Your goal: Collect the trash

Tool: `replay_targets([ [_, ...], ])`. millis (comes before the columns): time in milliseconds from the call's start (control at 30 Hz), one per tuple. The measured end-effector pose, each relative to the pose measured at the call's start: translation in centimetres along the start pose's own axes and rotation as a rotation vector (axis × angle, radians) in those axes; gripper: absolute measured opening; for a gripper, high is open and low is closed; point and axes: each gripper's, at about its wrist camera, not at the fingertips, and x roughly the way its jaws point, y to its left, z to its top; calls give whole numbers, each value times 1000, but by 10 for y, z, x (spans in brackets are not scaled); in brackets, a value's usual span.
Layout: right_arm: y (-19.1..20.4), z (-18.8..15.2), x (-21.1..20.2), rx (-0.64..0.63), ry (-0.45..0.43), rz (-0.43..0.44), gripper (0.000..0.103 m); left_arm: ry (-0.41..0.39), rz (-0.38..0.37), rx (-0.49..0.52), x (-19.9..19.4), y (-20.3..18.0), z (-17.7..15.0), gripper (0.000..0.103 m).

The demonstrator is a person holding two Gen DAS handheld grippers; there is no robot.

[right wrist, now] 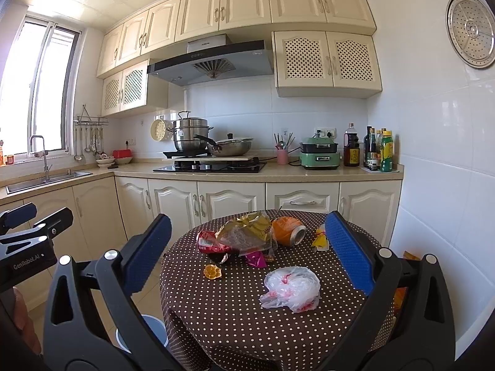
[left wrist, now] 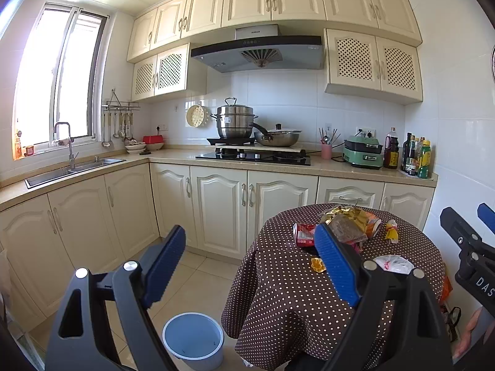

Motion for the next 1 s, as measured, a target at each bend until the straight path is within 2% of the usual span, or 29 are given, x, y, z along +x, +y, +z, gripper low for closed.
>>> replay_targets([
  [1000,0,-5,-1,2,19,-2,97,13,-9,1,3,-2,-6,84],
])
